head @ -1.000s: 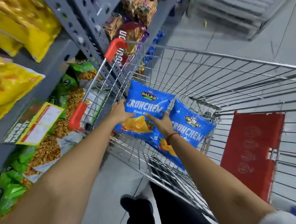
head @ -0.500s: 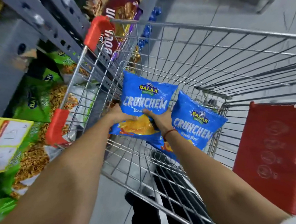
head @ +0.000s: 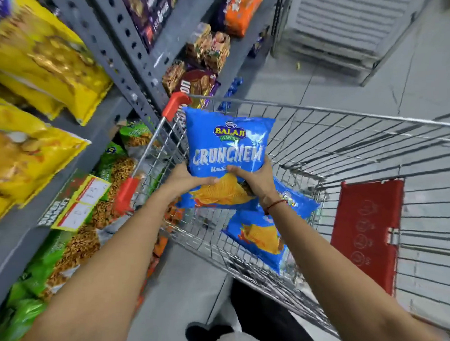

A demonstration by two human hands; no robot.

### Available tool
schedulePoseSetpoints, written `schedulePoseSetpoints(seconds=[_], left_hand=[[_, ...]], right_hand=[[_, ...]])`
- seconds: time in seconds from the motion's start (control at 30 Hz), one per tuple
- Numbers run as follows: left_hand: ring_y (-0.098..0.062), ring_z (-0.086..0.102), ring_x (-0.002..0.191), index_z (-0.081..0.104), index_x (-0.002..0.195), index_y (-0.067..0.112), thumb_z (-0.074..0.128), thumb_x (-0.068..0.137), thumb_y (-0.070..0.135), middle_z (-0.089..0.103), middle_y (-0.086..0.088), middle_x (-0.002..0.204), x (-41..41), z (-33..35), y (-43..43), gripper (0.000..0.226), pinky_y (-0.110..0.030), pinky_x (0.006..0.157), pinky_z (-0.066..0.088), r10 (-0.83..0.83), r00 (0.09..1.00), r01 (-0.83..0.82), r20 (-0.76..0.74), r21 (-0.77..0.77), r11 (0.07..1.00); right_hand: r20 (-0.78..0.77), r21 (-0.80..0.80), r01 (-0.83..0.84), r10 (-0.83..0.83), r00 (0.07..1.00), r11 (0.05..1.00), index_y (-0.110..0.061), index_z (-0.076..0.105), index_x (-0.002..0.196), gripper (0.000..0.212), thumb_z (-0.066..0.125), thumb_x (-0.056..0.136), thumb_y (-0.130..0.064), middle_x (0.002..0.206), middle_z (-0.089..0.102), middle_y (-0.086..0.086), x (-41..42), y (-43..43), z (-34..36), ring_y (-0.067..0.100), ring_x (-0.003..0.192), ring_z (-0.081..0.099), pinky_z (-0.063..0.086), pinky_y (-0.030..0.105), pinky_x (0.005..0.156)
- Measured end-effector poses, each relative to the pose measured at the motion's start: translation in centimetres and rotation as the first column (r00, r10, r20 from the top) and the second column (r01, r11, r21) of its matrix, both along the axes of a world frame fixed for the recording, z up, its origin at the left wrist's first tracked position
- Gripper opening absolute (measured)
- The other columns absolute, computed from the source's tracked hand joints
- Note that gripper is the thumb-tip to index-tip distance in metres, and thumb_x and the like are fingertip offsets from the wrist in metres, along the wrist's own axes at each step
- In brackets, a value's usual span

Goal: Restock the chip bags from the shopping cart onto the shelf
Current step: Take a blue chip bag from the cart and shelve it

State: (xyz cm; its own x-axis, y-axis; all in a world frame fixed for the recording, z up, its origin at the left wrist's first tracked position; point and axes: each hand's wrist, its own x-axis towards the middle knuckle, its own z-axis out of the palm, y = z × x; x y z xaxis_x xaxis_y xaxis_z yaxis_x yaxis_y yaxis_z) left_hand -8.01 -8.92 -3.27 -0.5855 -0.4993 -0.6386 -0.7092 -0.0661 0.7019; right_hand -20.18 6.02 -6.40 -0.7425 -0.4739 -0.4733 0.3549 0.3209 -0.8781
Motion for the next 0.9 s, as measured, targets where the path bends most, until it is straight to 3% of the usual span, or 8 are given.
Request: schedulePoseSetpoints(seconds=[0.1,0.17,0.27,0.4,0.43,0.5,0.57,0.9], left_hand=[[-0.019,0.063,0.105,0.058,0.114,0.019,0.086,0.027,0.058,0.066,-0.001,0.117,0.0,4.8,0.2,0.1,-0.044,0.093,0.051,-0.007,0.99,-0.001,-0.139,-0.056,0.998],[-0.018,0.063,0.104,0.056,0.117,0.015,0.087,0.031,0.054,0.065,-0.003,0.118,0.1,9.0,0.6,0.1,-0.044,0.094,0.05,-0.012,0.976,-0.011,-0.217,-0.107,0.994],[-0.012,0.064,0.096,0.059,0.112,0.015,0.088,0.045,0.039,0.067,-0.001,0.112,0.7,15.4,1.0,0.077,-0.039,0.092,0.052,-0.036,0.949,-0.031,-0.313,-0.207,0.978],[-0.003,0.061,0.079,0.059,0.087,0.022,0.084,0.063,0.02,0.065,0.01,0.089,2.3,24.0,1.0,0.035,-0.007,0.062,0.051,-0.036,0.887,-0.143,-0.46,-0.348,0.927],[-0.008,0.064,0.084,0.06,0.091,0.021,0.084,0.061,0.022,0.066,0.01,0.09,3.0,26.0,0.8,0.038,-0.009,0.064,0.052,-0.037,0.871,-0.178,-0.49,-0.385,0.905],[-0.014,0.065,0.096,0.061,0.103,0.021,0.088,0.05,0.039,0.068,0.006,0.101,4.7,30.1,0.4,0.062,-0.024,0.081,0.055,-0.056,0.832,-0.243,-0.552,-0.455,0.857],[-0.011,0.065,0.095,0.061,0.095,0.029,0.085,0.036,0.052,0.068,0.01,0.099,7.0,34.1,0.0,0.067,-0.033,0.087,0.053,-0.055,0.784,-0.323,-0.619,-0.482,0.815],[-0.008,0.065,0.094,0.059,0.09,0.037,0.079,0.035,0.057,0.069,0.012,0.101,19.3,48.4,-0.6,0.062,-0.033,0.086,0.052,-0.046,0.583,-0.677,-0.811,-0.516,0.525]], right_hand=[[-0.08,-0.102,0.023,-0.031,0.996,0.994,-0.009,0.052,0.117,0.064,0.086,0.063,-0.011,0.096,0.065,-0.01,-0.5,0.3,4.7,-0.005,0.081,0.066,0.056,0.021,0.073],[-0.129,-0.166,0.026,-0.048,0.99,0.986,-0.005,0.053,0.117,0.063,0.086,0.063,-0.009,0.097,0.068,-0.005,-0.5,0.2,8.1,-0.008,0.076,0.067,0.053,0.013,0.066],[-0.191,-0.264,0.006,-0.059,0.98,0.964,-0.007,0.055,0.12,0.07,0.089,0.059,-0.018,0.11,0.071,0.005,-0.2,-0.1,14.2,0.009,0.091,0.071,0.058,0.025,0.074],[-0.28,-0.441,-0.044,-0.091,0.956,0.896,-0.005,0.054,0.12,0.064,0.085,0.064,-0.008,0.107,0.069,0.005,0.8,-1.3,23.3,-0.001,0.081,0.07,0.055,0.014,0.066],[-0.307,-0.478,-0.067,-0.096,0.947,0.876,-0.005,0.054,0.12,0.065,0.086,0.064,-0.009,0.108,0.07,0.005,1.3,-1.6,25.6,0.002,0.085,0.07,0.056,0.016,0.068],[-0.359,-0.543,-0.127,-0.093,0.929,0.83,-0.006,0.056,0.12,0.065,0.087,0.062,-0.012,0.11,0.071,0.007,2.4,-2.4,29.8,0.012,0.092,0.071,0.057,0.024,0.074],[-0.382,-0.611,-0.168,-0.102,0.919,0.774,-0.004,0.057,0.118,0.062,0.085,0.064,-0.007,0.106,0.072,0.007,3.9,-3.2,34.1,0.009,0.087,0.071,0.057,0.022,0.071],[-0.549,-0.734,-0.482,0.0,0.836,0.479,-0.007,0.057,0.114,0.056,0.084,0.064,-0.008,0.099,0.073,0.0,13.7,-8.3,50.7,0.007,0.083,0.072,0.055,0.017,0.068]])
